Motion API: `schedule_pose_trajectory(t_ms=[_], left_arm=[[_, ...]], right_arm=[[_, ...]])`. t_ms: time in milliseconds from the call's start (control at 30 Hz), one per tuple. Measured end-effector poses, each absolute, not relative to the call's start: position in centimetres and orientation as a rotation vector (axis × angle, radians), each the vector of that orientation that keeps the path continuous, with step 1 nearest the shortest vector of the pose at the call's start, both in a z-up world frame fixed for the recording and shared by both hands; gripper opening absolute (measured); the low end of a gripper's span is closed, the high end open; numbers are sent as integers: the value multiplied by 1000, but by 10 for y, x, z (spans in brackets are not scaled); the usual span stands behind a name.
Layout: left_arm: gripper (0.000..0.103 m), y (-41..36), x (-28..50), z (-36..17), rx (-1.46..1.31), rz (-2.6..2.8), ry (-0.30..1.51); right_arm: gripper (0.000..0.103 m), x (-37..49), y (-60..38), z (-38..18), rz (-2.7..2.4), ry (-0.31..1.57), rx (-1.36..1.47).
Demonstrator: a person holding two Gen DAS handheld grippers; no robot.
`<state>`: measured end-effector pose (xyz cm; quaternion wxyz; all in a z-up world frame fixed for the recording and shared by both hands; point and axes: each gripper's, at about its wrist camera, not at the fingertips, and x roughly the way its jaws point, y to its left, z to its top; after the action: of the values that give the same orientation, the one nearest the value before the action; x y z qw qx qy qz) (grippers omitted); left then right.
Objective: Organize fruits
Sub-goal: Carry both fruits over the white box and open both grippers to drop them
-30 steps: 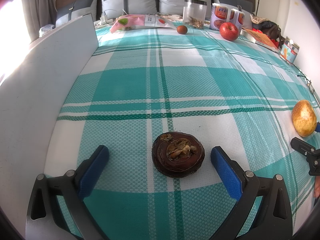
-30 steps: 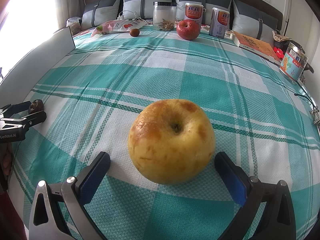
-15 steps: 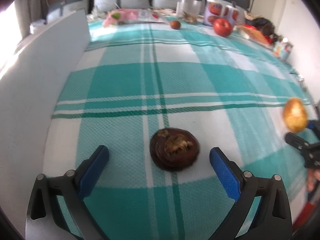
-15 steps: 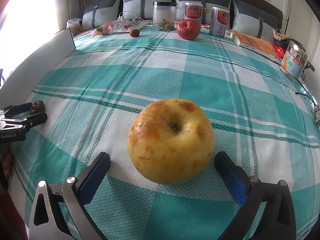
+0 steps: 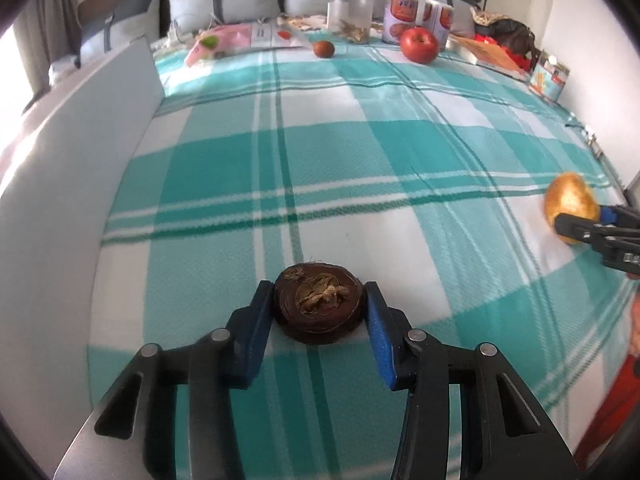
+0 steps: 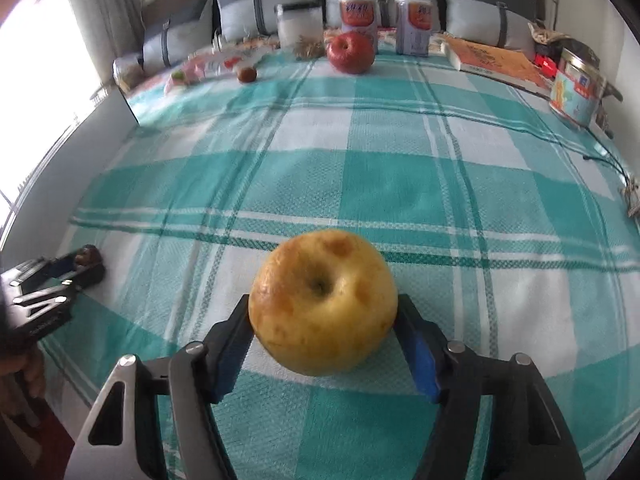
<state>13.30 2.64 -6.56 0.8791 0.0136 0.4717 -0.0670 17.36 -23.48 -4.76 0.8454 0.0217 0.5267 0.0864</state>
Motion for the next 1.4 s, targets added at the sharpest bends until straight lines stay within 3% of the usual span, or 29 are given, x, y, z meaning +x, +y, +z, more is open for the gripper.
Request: schedule_pose_trajectory(t_ms=[267, 567, 700, 833, 967, 1133, 1267, 1300, 1367, 1400], left_arm=[[46, 76, 69, -9, -383, -236, 962], [46, 205, 19, 78, -620, -118, 794], [46, 276, 20, 68, -645, 90, 810], [46, 308, 35, 31, -587, 231, 957], [46, 309, 42, -2, -543, 273, 1081], [47, 300, 36, -9, -494, 283, 1102], [69, 289, 34, -6, -427, 307, 1080], [72, 287, 35, -4, -410, 319, 1074], [78, 283, 30, 3, -378, 343, 1035], [79, 280, 27, 9, -376, 339, 1007]], right_arm=[[67, 162, -233, -25, 314, 1139, 336], [67, 175, -117, 41, 622, 1102, 369], [67, 177, -25, 77, 808, 1062, 268], [67, 172, 65, 100, 937, 1019, 122], [67, 166, 147, 94, 1024, 1040, -64], [67, 168, 218, 63, 970, 1054, -338], [68, 178, 232, 42, 919, 1064, -397], [70, 181, 229, 45, 912, 1041, -365], [98, 186, 216, 56, 892, 1005, -313], [103, 188, 202, 69, 887, 965, -273]])
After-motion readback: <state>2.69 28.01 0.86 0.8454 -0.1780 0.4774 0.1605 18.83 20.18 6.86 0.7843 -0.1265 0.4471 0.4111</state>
